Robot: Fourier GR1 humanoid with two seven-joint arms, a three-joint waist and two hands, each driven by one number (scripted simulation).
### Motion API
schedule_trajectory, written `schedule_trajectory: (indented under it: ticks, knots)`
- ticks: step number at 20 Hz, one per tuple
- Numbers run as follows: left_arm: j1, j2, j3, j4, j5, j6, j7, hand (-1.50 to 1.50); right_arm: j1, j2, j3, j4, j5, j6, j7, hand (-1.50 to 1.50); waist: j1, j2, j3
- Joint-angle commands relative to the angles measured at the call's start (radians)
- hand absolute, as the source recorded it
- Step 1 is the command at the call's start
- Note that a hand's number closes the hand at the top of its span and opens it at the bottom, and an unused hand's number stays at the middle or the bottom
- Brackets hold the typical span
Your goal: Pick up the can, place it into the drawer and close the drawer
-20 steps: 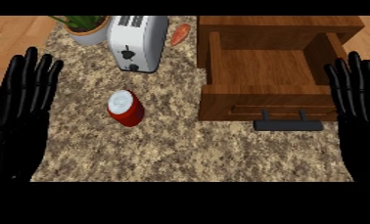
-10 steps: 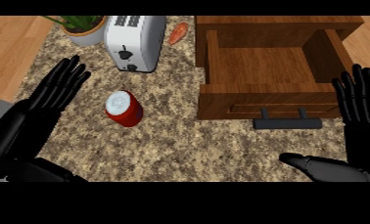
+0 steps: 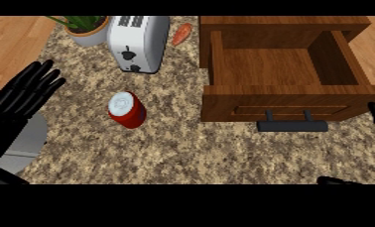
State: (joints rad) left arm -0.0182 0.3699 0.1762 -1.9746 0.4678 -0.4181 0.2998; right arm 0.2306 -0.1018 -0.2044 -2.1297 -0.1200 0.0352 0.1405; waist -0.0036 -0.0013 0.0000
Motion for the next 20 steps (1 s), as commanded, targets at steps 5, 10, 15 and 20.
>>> schedule_trajectory:
  ticks: [5,10,15,20]
  knots:
    - [0.050,0.029,0.105,-0.078,0.142,-0.023,0.114,-1.50,0.118,-0.015,-0.105,-0.064,-0.112,0.115,-0.035,-1.50,0.003,-0.001,0.000]
    - [-0.034,-0.016,0.065,-0.012,0.150,0.081,0.197,-1.50,0.111,-0.012,-0.145,-0.030,-0.140,0.137,-0.042,-1.50,-0.002,0.000,0.000]
    - [-0.031,-0.036,0.091,0.046,0.229,0.069,0.204,-1.50,0.164,-0.036,-0.205,0.010,-0.200,0.232,-0.089,-1.50,-0.004,0.000,0.000]
    - [-0.095,-0.055,0.065,0.150,0.239,0.054,0.209,-1.50,0.158,-0.022,-0.235,-0.018,-0.215,0.237,-0.070,-1.50,-0.006,0.001,0.000]
